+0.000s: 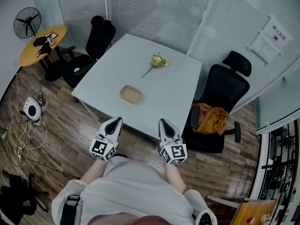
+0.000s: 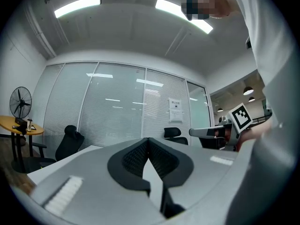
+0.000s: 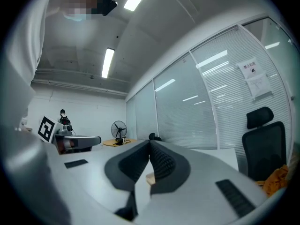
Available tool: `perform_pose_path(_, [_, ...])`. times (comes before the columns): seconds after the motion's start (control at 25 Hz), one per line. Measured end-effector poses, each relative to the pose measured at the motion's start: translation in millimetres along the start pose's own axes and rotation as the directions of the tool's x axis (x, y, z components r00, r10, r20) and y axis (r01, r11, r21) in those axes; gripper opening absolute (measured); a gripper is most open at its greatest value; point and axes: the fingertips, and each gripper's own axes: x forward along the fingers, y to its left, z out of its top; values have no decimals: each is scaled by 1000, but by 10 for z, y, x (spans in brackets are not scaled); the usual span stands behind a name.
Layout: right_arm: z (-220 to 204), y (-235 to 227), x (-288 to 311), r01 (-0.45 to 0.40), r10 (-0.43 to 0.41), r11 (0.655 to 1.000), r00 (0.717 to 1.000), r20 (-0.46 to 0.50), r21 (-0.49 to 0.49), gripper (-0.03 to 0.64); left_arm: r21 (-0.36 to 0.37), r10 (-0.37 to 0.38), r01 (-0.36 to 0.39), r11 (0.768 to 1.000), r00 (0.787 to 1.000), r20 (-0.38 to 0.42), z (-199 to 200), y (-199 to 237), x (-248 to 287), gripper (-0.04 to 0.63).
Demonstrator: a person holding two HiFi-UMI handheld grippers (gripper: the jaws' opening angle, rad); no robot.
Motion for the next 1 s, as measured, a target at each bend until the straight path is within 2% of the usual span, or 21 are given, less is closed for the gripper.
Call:
perform_pose_path(0.32, [-132, -100, 15, 18, -17, 1000, 1000, -24, 25, 8, -20, -13, 12, 1000, 999, -41, -145, -27, 64, 9])
perform_pose_path(0.48, [-153, -235, 93, 61, -60, 997, 998, -35, 35, 8, -30, -50, 49, 998, 997, -50, -201, 42, 278, 9])
perform_pose_path(0.8, [-161, -712, 516, 152, -151, 988, 987, -55, 19, 8, -58, -159, 156, 986, 985, -64, -381, 245, 1104, 9])
perform_pose_path(1.0, [-152, -976, 986, 194, -196, 981, 978, -67, -25, 8, -55, -209, 206, 977, 976, -59, -373, 587, 1634, 9])
